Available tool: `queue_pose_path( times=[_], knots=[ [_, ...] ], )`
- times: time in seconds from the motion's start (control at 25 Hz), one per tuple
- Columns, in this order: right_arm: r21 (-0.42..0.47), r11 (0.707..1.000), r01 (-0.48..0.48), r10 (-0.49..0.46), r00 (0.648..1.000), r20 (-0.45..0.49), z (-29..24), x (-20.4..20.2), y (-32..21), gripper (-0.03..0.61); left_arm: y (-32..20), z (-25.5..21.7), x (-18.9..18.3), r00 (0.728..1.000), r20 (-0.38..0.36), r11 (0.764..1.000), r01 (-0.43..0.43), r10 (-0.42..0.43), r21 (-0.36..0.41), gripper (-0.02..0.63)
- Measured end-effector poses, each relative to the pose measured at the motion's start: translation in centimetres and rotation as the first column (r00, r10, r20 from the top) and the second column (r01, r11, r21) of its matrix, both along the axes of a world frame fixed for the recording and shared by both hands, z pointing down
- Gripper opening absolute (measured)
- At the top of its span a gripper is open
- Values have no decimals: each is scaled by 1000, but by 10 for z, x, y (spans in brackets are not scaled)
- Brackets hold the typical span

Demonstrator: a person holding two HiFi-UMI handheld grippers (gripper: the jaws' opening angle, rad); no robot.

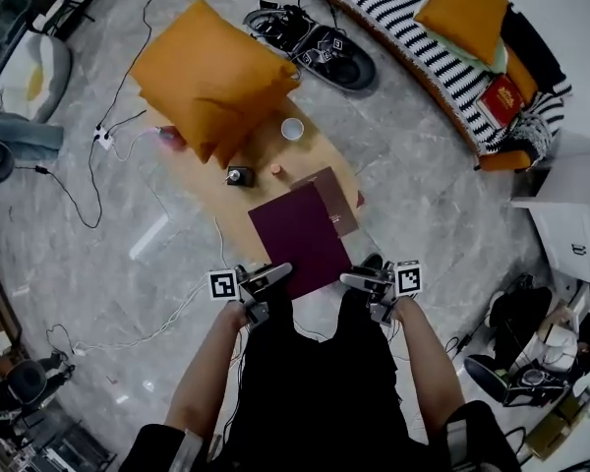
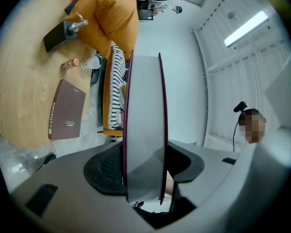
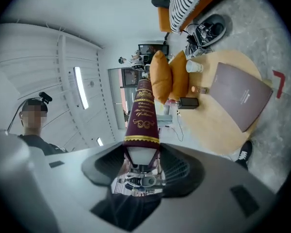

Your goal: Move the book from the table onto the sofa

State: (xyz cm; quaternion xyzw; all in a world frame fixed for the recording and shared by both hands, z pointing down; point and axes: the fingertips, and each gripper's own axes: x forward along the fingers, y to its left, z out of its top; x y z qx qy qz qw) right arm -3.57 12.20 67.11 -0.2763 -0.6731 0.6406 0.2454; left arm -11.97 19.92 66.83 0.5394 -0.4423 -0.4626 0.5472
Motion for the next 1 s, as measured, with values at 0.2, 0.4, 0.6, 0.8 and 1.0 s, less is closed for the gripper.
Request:
queue_pose_path(
  times=[0.2, 0.4, 0.6, 0.8, 1.0],
  knots=[
    [29, 999, -28, 25, 997, 77, -45, -2, -6, 260, -2, -43, -4, 999, 49, 999, -26, 24, 29, 229],
    [6, 999, -53, 52, 992, 114, -72, -5, -11, 268, 4, -79, -2, 998, 40, 994, -52, 48, 98, 229],
    [-50, 998, 26, -19, 992, 123, -93, -6, 5, 265, 5, -91, 6, 991, 71, 987, -119, 112, 105, 229],
    [-2, 1000, 10, -10, 991, 137, -95, -15, 19, 230, 14, -91, 9, 987, 77, 985, -150, 143, 86, 229],
    [2, 1000, -28, 28, 992, 127, -90, -21, 27, 225, 22, -91, -2, 989, 112, 989, -112, 101, 94, 229]
  ],
)
